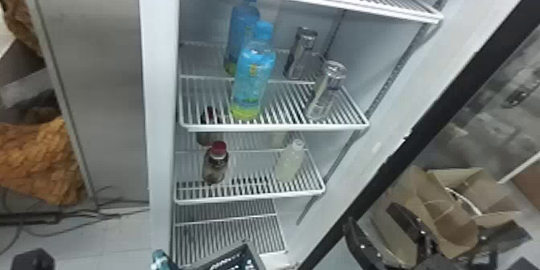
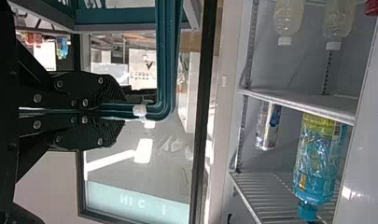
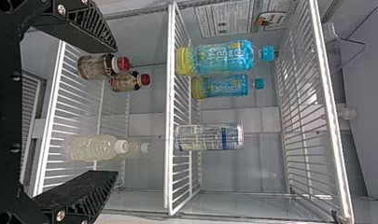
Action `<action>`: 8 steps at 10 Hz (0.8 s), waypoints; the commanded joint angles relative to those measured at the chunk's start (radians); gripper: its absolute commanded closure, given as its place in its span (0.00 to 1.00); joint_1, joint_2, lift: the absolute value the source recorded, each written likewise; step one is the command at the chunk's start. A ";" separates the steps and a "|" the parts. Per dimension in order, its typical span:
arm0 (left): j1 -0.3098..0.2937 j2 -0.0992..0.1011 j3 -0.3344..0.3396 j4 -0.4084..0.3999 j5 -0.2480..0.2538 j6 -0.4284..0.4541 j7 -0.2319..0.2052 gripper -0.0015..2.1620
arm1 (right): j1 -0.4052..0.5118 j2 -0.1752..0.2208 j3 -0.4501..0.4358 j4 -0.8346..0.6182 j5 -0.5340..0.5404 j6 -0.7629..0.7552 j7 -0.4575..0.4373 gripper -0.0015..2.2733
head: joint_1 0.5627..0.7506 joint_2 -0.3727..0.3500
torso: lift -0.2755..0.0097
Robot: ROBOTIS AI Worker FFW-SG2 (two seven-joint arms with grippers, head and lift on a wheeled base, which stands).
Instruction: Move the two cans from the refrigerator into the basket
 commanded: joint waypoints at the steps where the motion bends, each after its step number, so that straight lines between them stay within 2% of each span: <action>1: 0.000 0.000 0.000 0.000 0.001 0.000 0.001 0.55 | 0.000 0.000 -0.001 0.000 0.000 0.000 0.000 0.05 | 0.70 0.03 | 0.84; 8: 0.000 0.000 0.000 0.000 0.001 0.000 0.001 0.55 | -0.012 0.000 0.003 0.005 0.002 0.000 -0.008 0.05 | 0.70 0.03 | 0.84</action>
